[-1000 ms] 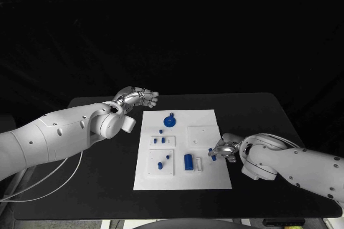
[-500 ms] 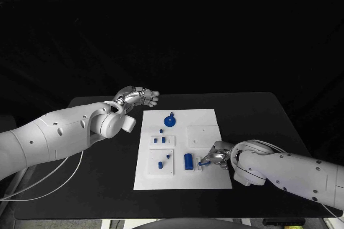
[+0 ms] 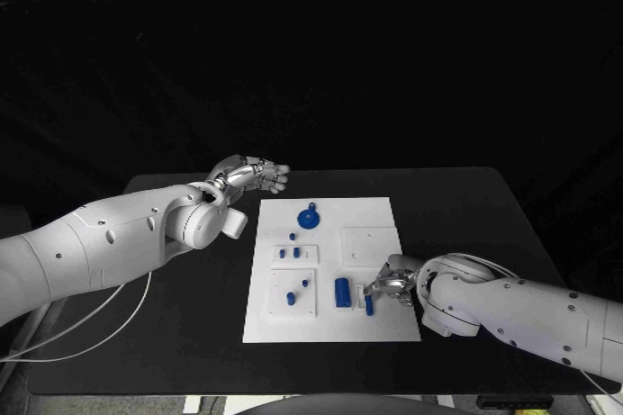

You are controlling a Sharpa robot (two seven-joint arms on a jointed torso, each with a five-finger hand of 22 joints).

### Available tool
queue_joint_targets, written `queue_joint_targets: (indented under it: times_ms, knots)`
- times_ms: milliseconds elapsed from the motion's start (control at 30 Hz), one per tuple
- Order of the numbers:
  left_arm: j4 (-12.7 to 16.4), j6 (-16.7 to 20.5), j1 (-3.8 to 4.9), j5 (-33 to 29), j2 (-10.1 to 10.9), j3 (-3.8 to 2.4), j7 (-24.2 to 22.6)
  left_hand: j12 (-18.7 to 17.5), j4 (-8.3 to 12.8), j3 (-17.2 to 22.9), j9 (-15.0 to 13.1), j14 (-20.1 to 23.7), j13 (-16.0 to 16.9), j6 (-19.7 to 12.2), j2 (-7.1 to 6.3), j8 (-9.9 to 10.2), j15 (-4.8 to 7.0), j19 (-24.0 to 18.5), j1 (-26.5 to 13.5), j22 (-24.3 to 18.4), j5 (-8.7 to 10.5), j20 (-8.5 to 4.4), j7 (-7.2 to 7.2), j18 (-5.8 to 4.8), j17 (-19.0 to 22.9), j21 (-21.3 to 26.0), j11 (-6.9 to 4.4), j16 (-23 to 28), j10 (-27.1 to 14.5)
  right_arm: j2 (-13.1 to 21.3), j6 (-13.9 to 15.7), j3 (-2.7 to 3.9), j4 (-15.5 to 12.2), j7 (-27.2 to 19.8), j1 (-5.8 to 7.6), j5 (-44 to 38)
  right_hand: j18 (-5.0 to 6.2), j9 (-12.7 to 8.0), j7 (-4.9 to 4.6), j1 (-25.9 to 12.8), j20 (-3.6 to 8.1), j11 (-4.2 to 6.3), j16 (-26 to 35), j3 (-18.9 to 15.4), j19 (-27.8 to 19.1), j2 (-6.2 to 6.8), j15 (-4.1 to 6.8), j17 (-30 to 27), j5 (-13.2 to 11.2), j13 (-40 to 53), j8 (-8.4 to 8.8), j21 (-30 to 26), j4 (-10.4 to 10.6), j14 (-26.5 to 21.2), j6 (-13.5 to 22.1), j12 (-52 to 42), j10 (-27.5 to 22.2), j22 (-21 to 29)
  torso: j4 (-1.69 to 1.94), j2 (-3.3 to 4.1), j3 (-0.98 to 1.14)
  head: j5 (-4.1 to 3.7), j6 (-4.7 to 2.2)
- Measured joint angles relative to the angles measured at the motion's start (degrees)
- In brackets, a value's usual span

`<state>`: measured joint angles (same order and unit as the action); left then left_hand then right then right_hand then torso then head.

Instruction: Assemble the parts on the task board

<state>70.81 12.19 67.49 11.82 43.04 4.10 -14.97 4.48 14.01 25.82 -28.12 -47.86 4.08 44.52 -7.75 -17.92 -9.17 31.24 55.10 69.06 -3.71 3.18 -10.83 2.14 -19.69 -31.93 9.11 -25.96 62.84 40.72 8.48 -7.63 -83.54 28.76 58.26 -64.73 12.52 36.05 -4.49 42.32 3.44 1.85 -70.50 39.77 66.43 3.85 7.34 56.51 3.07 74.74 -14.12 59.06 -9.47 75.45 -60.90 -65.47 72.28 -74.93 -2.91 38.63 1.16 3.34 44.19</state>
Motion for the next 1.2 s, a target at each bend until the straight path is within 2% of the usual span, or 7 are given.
queue_joint_targets:
  times_ms: [533, 600, 700, 733, 900, 1000, 1200]
  knots:
    - [-0.02, -0.01, 0.01, 0.0, 0.01, 0.0, 0.02, 0.0, 0.0, 0.0, -0.01, 0.0, 0.0, 0.0, 0.0, 0.0, 0.0, 0.0, 0.0, 0.04, 0.0, 0.0, 0.0, 0.0, -0.04, 0.0, 0.0, 0.0, 0.0, 0.18, -0.16, 0.0, 0.03, -0.29, -0.01, -0.05, 0.0, 0.04, 0.1, -0.01, 0.0, 0.0, 0.0, -0.18, 0.0, 0.02, 0.13, 0.0, 0.0, 0.03, 0.0, 0.0, -0.18, -0.13, -0.05, 0.01, -0.01, 0.0, 0.01, -0.04, -0.02, 0.04, -0.04]
    - [-0.04, -0.02, 0.01, 0.0, 0.02, 0.0, 0.03, 0.0, 0.0, 0.0, -0.01, 0.0, 0.0, 0.0, 0.0, 0.0, 0.0, 0.0, 0.0, 0.04, 0.0, 0.0, 0.0, -0.01, -0.04, 0.0, 0.0, 0.0, 0.0, 0.35, -0.32, 0.0, -0.03, -0.27, 0.0, -0.44, 0.0, 0.04, 0.1, -0.6, 0.0, 0.0, 0.0, -0.57, 0.0, 0.61, 0.14, 0.0, 0.0, 0.03, 0.0, 0.0, -0.57, -0.14, -0.05, 0.01, -0.01, 0.0, 0.01, -0.04, -0.02, 0.04, -0.04]
    - [-0.04, -0.03, 0.01, 0.0, 0.05, 0.0, 0.04, 0.0, 0.0, 0.0, -0.01, 0.0, 0.0, 0.0, 0.0, 0.0, 0.0, 0.0, 0.0, 0.04, 0.0, 0.0, 0.0, -0.01, -0.04, 0.0, 0.0, 0.0, 0.0, 0.53, -0.86, 0.0, -0.15, -0.11, 0.0, -1.38, 0.0, 0.04, 0.1, -1.27, 0.0, -0.01, 0.0, -1.63, 0.0, 2.16, 0.14, 0.0, 0.0, 0.03, 0.0, 0.0, -1.23, -0.14, -0.05, 0.02, -0.01, 0.0, 0.0, -0.04, -0.01, 0.04, -0.04]
    - [-0.04, -0.04, 0.01, 0.0, 0.07, 0.0, 0.05, 0.0, 0.0, 0.0, 0.01, 0.0, 0.0, 0.0, 0.0, 0.0, 0.0, 0.0, 0.0, 0.04, 0.0, 0.0, 0.0, -0.01, -0.04, 0.0, 0.0, 0.0, 0.0, 0.57, -1.34, 0.0, -0.15, 0.03, 0.0, -2.25, 0.0, 0.04, 0.09, -1.61, 0.0, -0.08, 0.0, -2.44, 0.0, 3.51, 0.14, 0.0, 0.0, 0.0, 0.0, 0.0, -1.7, -0.14, -0.03, 0.02, -0.09, 0.0, -0.02, -0.04, -0.01, 0.04, -0.04]
    - [-0.02, -0.07, 0.01, 0.01, 0.1, -0.01, 0.07, 0.0, 0.0, 0.0, 0.04, 0.0, 0.0, 0.0, 0.0, 0.0, 0.0, 0.0, 0.0, 0.04, 0.0, 0.0, 0.0, -0.01, -0.08, 0.0, 0.0, 0.0, 0.0, 0.51, -3.19, 0.0, 0.01, 0.49, 0.0, -4.92, 0.01, 0.04, -0.24, -3.03, -0.02, -0.21, 0.0, -4.77, -0.02, 6.21, 0.25, -0.04, 0.0, -0.28, 0.0, -0.01, -2.06, -0.25, 0.52, 0.73, -1.23, 0.0, -0.05, -0.04, 0.0, 0.08, -0.05]
    - [-0.01, -0.11, 0.01, 0.02, 0.09, -0.01, 0.09, 0.0, 0.0, 0.0, 0.04, 0.0, 0.0, 0.0, 0.0, 0.0, 0.0, 0.0, 0.0, 0.05, 0.0, 0.0, 0.0, -0.01, -0.09, 0.0, 0.0, 0.0, 0.0, 0.17, -4.27, -0.02, 0.42, 0.77, -0.01, -6.39, 0.03, 0.03, -0.2, -3.0, -0.08, -0.22, 0.0, -5.06, -0.12, 6.65, 0.29, -0.07, 0.0, -0.28, 0.0, -0.01, -2.22, -0.3, 0.66, 0.73, -1.24, 0.0, -0.05, -0.04, 0.0, 0.05, -0.05]
    - [-0.01, -0.16, 0.0, 0.02, 0.04, 0.0, 0.14, 0.0, 0.0, 0.0, 0.04, 0.0, 0.0, 0.0, 0.0, 0.0, 0.0, 0.0, 0.0, 0.08, 0.0, 0.0, 0.0, -0.01, -0.08, 0.0, 0.0, 0.0, 0.0, -0.76, -5.24, -0.33, 1.7, 1.13, 0.02, -8.46, 0.12, 0.67, -0.2, -3.0, 0.1, -0.22, 0.0, -5.54, -0.33, 6.65, 0.29, -0.07, 0.0, -0.16, -0.25, -0.01, -2.69, -0.3, 0.67, 0.73, -1.24, 0.0, -0.04, -0.04, 0.0, -0.1, -0.01]
